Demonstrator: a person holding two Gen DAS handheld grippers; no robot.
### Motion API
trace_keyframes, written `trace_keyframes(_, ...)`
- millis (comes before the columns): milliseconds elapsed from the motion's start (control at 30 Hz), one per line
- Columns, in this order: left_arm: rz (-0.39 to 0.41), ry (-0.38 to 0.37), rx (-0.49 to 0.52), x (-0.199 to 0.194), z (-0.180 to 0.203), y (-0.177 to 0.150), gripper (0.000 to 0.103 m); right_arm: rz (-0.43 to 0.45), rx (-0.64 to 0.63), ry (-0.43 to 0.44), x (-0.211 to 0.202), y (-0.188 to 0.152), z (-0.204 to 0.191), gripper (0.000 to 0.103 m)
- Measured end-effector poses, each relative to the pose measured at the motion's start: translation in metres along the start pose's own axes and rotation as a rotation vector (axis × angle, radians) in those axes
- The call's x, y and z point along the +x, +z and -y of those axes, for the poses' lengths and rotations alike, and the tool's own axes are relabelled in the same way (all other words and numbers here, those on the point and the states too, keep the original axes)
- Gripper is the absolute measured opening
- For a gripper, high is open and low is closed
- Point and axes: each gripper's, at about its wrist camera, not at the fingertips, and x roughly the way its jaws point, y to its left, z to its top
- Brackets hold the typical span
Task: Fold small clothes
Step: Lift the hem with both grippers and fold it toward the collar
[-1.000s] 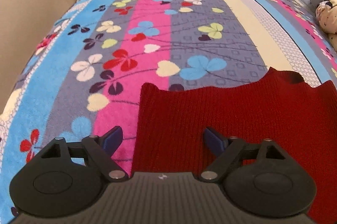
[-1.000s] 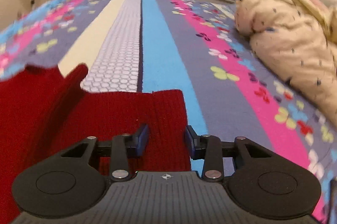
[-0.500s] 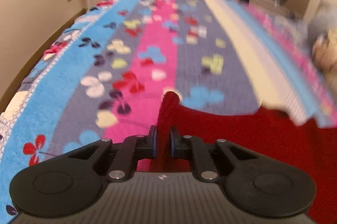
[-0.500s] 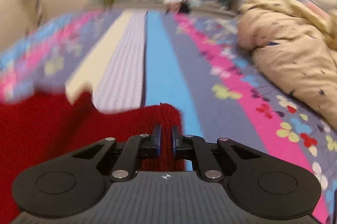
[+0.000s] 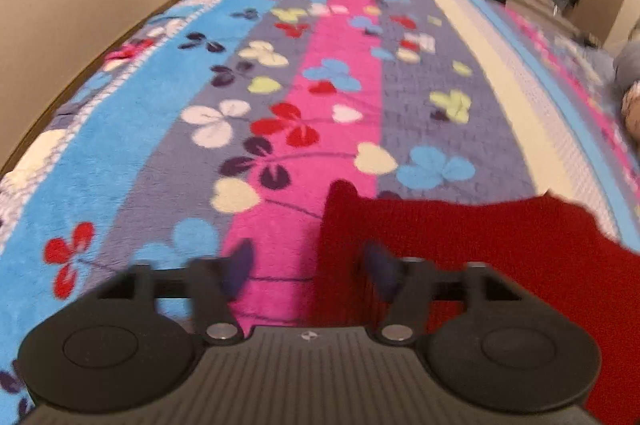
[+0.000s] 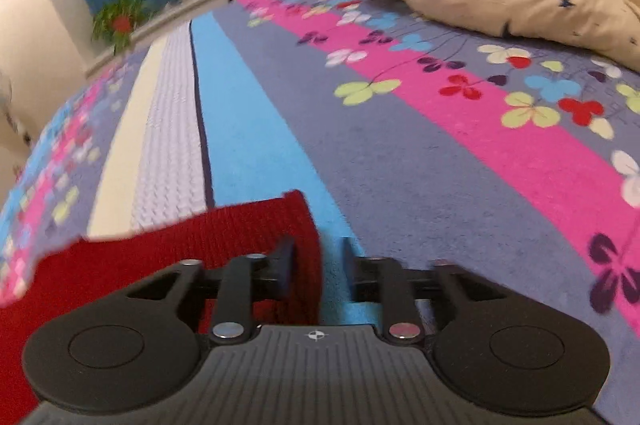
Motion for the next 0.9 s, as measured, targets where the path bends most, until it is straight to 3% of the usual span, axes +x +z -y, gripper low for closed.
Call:
trace_keyframes(67,0.031,-0.046,-0.014,-0.026,-0.006,-0.009,0.083,0.010,0.055,0.072,-0.026,-0.006,0.009,0.051)
trace_keyframes(200,0.009,-0.100,-0.018,-0.059,-0.013,-0.046,0.085,-0.050,0.057,0.134,-0.065,-0.037,0.026,0.055)
trace_keyframes(367,-0.107,-0.099,-0.031,-0.056,-0.013,-0.084,0.084,-0.117,0.060,0.112,-0.051,-0.065,0.034,0.056)
trace_keyframes(400,-0.121,-0.097,-0.038,-0.055,-0.012,-0.087,0.080,-0.121,0.089,0.120,-0.048,-0.066,0.035,0.053)
trace_keyframes(433,-0.123,-0.095,-0.042,-0.057,-0.012,-0.087,0.075,-0.125,0.105,0.164,-0.048,-0.067,0.035,0.018)
trace_keyframes(467,-0.133,-0.100,-0.040,-0.061,-0.010,-0.085,0.063,-0.108,0.091,0.167,-0.055,-0.064,0.031,0.012)
trace_keyframes(533,-0.138,-0.101,-0.021,-0.070,-0.007,-0.081,0.059,-0.039,0.039,0.132,-0.072,-0.058,0.025,0.012)
trace_keyframes(600,-0.117,-0.039,0.025,-0.071,-0.005,-0.083,0.062,-0.019,0.053,0.120,-0.083,-0.056,0.032,0.011)
trace_keyframes(633,-0.128,0.000,0.034,-0.064,-0.008,-0.085,0.066,-0.031,0.063,0.116,-0.082,-0.058,0.037,0.011)
trace_keyframes(700,-0.168,0.038,0.009,-0.050,-0.017,-0.088,0.087,-0.088,0.063,0.070,-0.065,-0.070,0.043,0.011)
trace_keyframes(767,-0.179,0.055,-0.030,-0.052,-0.025,-0.087,0.088,-0.160,0.056,0.051,-0.046,-0.083,0.039,0.016)
trace_keyframes(800,-0.178,0.068,-0.032,-0.057,-0.027,-0.086,0.088,-0.140,0.013,0.025,-0.050,-0.083,0.031,0.017)
trace_keyframes(867,-0.164,0.098,0.006,-0.075,-0.026,-0.087,0.088,-0.101,-0.037,-0.013,-0.067,-0.073,0.018,0.040)
trace_keyframes(900,-0.154,0.119,0.035,-0.087,-0.025,-0.088,0.088,-0.091,-0.047,-0.038,-0.078,-0.068,0.014,0.044)
